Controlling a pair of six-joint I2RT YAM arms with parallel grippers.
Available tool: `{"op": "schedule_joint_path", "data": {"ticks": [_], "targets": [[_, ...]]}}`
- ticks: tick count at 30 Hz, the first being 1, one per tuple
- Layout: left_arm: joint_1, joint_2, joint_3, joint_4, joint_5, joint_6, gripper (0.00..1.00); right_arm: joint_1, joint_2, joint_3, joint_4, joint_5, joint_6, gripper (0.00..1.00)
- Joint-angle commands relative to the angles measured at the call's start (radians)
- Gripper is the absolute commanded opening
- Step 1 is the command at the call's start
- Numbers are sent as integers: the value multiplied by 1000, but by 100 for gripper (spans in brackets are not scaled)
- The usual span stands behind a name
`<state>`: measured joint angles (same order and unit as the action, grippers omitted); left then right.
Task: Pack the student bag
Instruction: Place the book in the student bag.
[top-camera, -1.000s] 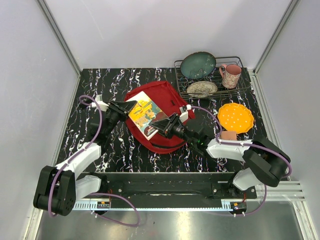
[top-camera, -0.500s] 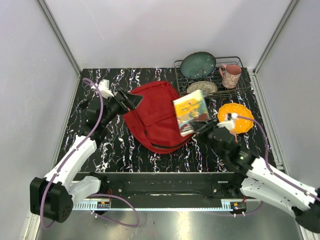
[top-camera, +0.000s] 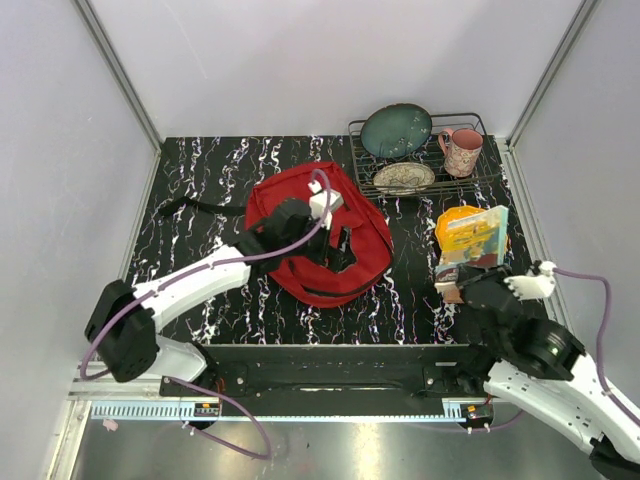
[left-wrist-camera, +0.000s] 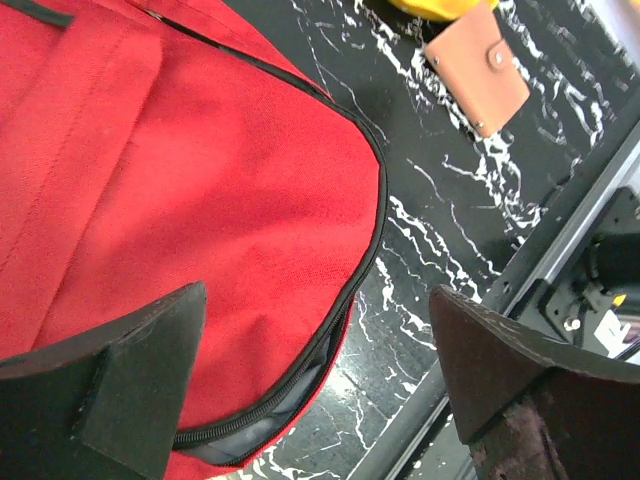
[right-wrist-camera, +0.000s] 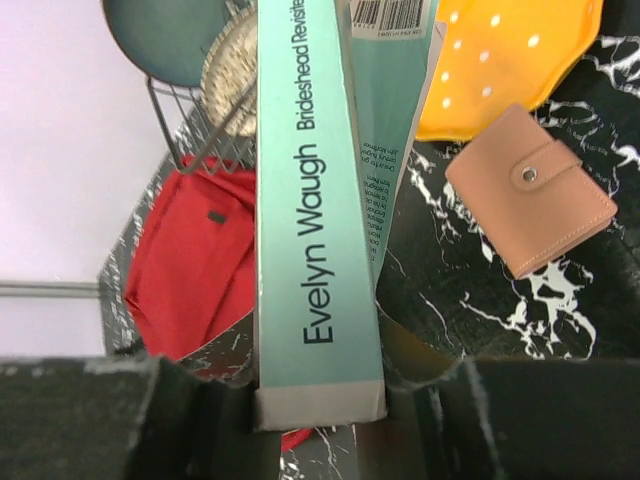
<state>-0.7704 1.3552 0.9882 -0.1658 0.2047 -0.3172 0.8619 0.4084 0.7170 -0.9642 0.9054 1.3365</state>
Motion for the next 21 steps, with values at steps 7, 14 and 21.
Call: {"op": "schedule_joint_path", "data": {"ticks": [7,14,21], "targets": [[-116,191,174,-8,7,105,99,-1,-195,58,-82,115,49,0],[-187,306,251,-50,-11,159,99,-1,-224,47,-123,81,87,0],[-207,426,339,-118,-90,158,94,-1,-227,41,-125,69,104,0]]}}
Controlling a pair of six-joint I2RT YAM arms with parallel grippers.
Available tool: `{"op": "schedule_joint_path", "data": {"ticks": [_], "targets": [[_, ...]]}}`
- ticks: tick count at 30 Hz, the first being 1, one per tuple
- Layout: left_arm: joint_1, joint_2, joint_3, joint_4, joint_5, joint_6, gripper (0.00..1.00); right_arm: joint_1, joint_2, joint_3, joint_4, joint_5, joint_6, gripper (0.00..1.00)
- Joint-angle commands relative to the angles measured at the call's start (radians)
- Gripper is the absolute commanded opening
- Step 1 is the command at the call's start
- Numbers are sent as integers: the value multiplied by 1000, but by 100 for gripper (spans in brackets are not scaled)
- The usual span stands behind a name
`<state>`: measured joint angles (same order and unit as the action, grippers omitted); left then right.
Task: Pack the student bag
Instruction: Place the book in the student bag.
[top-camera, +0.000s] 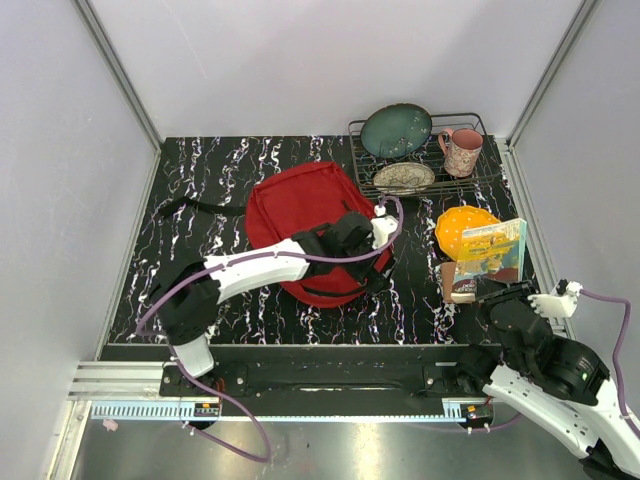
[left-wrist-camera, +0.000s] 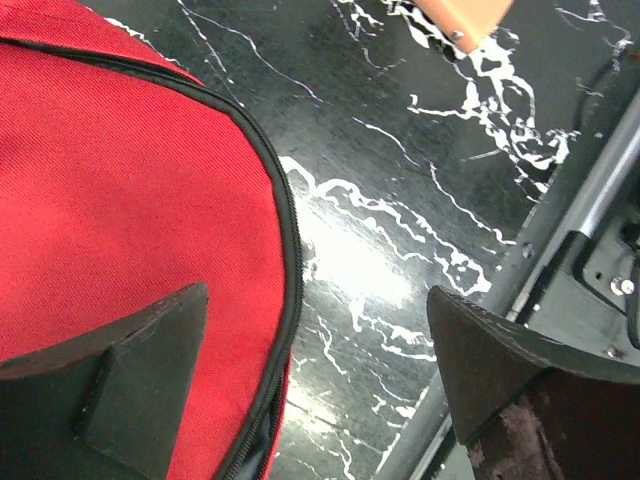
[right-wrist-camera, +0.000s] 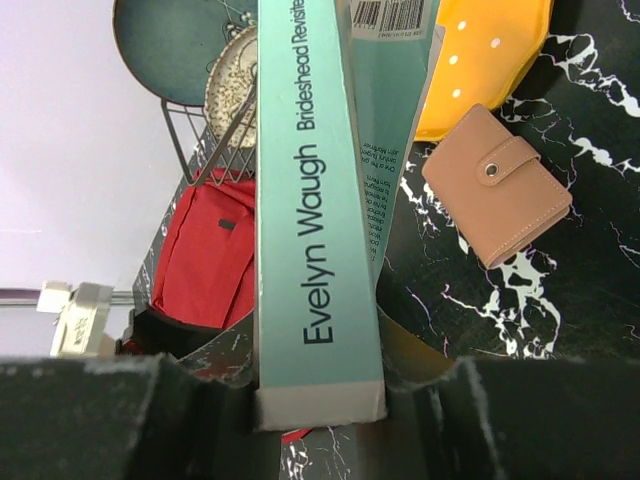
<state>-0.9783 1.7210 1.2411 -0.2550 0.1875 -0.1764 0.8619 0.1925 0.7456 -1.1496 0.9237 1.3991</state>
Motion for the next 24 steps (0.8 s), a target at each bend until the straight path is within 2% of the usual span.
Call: {"op": "schedule_joint_path", "data": {"ticks": [1,12,16,20,24], "targets": [[1,75,112,-56,-75,17,91,-1,-14,6,60,46,46,0],[-3,150,135,-72,-186,-3,77,0,-44,-22,53,21,81,0],[-5,150,135,-72,-210,-2,61,-1,-42,-26,53,20,89,0],[-3,150,135,-73,-229,0,38,-1,-42,-28,53,18,93,1],[-3,149,133,-73,-238,3,21,-1,-45,-32,50,17,97,2]]}}
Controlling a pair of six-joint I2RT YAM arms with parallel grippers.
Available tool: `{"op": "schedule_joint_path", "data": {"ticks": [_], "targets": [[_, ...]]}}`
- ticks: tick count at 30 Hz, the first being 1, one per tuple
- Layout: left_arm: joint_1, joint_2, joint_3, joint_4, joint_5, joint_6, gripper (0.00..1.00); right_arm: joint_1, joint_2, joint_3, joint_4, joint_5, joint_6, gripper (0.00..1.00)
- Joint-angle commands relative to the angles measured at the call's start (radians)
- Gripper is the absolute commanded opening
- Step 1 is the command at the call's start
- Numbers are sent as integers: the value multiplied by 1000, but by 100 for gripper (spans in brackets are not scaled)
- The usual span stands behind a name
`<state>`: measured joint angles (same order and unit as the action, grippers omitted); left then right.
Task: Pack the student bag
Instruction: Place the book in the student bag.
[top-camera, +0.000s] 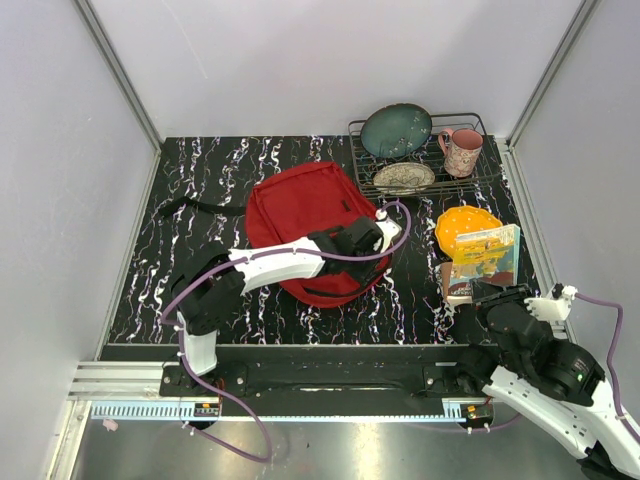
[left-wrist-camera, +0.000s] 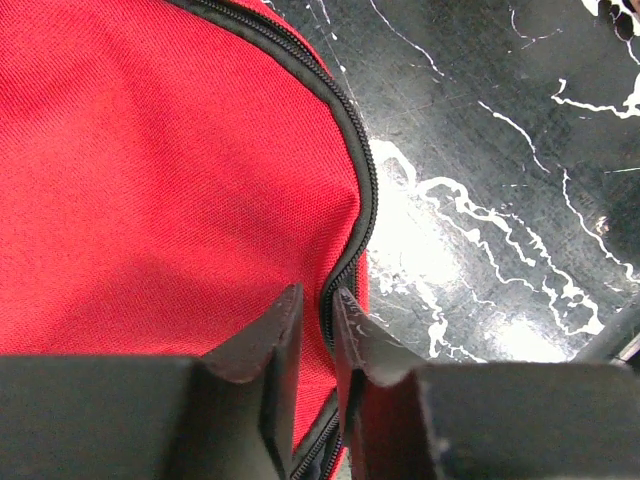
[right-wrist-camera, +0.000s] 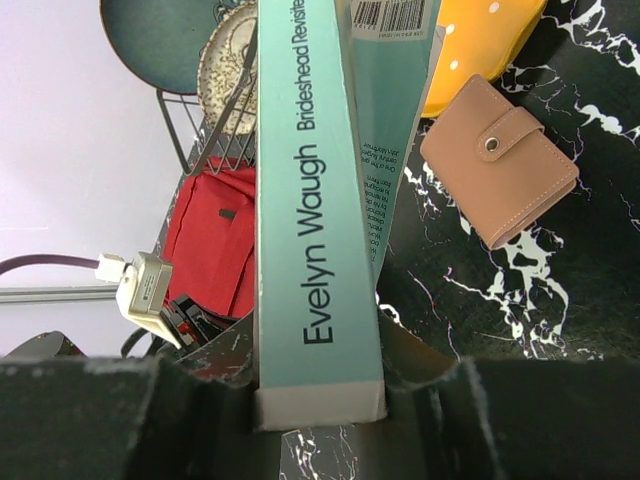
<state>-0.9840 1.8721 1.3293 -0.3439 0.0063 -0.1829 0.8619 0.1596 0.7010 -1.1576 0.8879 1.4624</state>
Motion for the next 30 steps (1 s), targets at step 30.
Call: {"op": "schedule_joint_path", "data": {"ticks": [30], "targets": [[128,-452,108,-95,-350,16,0,-1,282,34,590,-394,-278,0]]}}
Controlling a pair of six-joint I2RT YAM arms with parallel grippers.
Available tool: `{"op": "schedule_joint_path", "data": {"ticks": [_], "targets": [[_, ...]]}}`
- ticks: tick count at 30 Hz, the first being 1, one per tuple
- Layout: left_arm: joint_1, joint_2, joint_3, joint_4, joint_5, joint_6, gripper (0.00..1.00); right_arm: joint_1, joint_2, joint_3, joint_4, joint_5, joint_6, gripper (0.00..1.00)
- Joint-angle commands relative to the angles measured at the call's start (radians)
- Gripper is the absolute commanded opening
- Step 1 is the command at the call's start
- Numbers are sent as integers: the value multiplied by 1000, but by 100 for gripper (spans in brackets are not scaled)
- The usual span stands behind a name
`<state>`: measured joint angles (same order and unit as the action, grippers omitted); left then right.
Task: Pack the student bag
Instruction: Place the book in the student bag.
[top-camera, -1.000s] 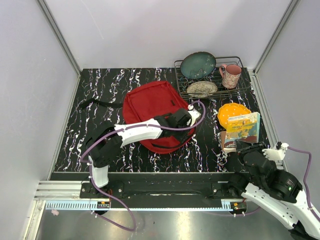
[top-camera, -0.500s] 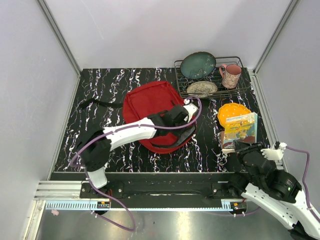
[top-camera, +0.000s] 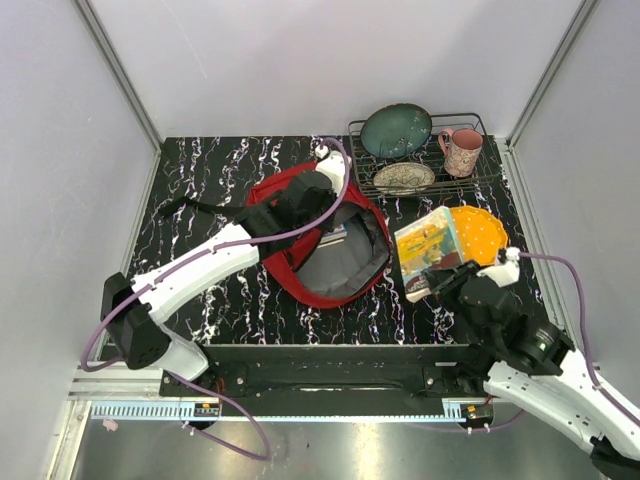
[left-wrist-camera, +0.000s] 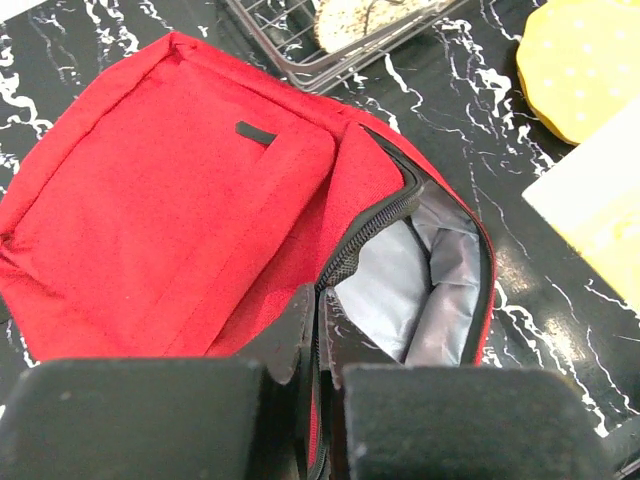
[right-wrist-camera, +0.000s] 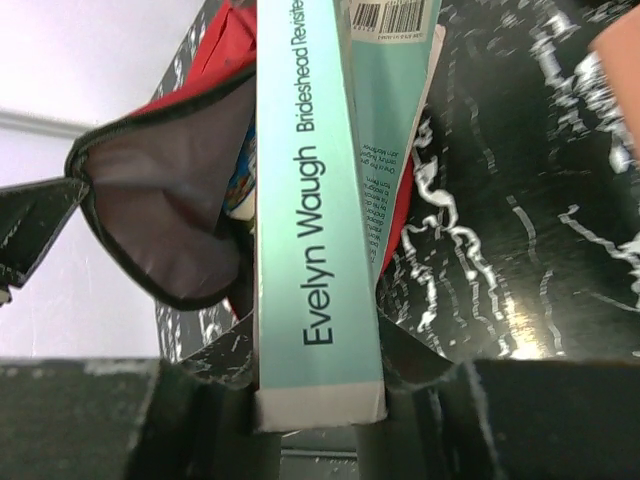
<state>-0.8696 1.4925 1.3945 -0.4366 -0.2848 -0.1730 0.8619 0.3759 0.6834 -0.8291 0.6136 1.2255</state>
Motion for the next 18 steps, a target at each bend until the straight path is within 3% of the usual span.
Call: {"op": "schedule_joint_path", "data": {"ticks": [1,9,14,18], "targets": [[15,-93,44,-1,-62,6,0,-1,87,57,272,-142,-37,0],[15,-133,93,10,61,-20,0,-1,287,-4,582,-492,26,0],[14,-123,101,1,96,-19,0,-3,383,-108,878,-610,94,0],[7,-132,93,10,114,-17,0,-12,461,-119,964,-666,127,0]]}}
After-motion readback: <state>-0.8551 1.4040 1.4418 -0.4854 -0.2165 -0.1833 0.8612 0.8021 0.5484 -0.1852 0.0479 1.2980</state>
